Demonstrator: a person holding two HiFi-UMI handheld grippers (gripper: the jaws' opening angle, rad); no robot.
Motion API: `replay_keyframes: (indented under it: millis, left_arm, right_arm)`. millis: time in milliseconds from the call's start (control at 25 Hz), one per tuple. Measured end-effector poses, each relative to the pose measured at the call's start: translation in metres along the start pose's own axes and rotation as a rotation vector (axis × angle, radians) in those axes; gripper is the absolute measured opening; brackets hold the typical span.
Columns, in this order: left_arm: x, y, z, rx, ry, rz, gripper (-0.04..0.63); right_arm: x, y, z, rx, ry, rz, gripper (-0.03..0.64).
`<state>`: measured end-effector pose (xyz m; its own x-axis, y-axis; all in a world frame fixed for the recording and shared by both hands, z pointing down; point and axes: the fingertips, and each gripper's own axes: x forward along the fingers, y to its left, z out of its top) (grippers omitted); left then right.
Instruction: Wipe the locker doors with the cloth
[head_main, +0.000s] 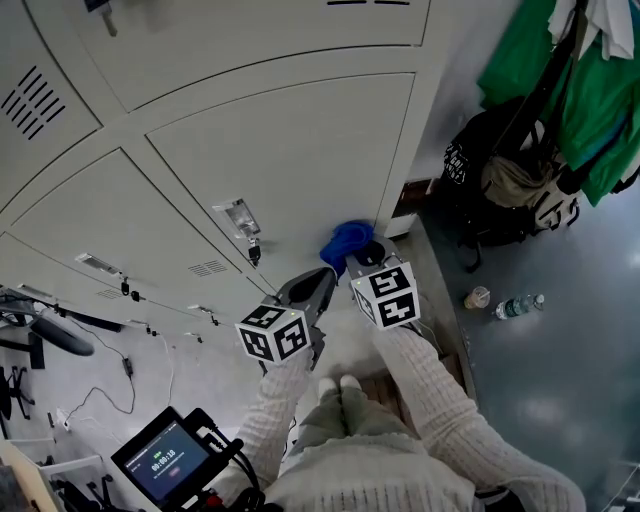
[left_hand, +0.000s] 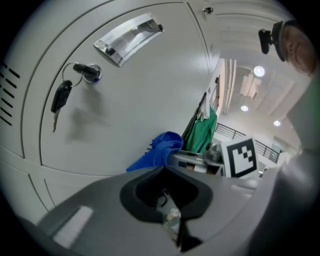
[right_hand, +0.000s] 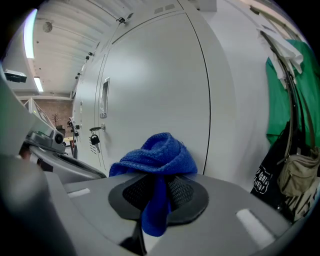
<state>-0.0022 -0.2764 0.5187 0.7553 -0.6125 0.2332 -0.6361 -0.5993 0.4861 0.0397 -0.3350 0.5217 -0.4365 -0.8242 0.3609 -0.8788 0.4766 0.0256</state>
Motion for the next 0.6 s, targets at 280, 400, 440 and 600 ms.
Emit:
replay_keyframes:
  millis: [280, 400, 440, 600]
  left_arm:
    - [0.001, 0.000, -0.011, -0.020, 0.012, -0.004, 0.006]
    - [-0.001, 0.000, -0.014, -0.021, 0.020, 0.002, 0.006]
    - [-0.002, 0.002, -0.014, -0.022, 0.021, 0.008, 0.006]
    - [-0.008, 0.005, -0.008, -0.027, 0.004, 0.020, 0.006]
  right_arm:
    - [0.013, 0.002, -0.027, 0.035, 0.092, 0.032, 0.054]
    - [0.013, 0.002, -0.032, 0.046, 0.107, 0.036, 0.055]
    - [0.014, 0.002, -0.031, 0.043, 0.114, 0.035, 0.055]
    - [0.014, 0.002, -0.030, 0.038, 0.140, 0.032, 0.057]
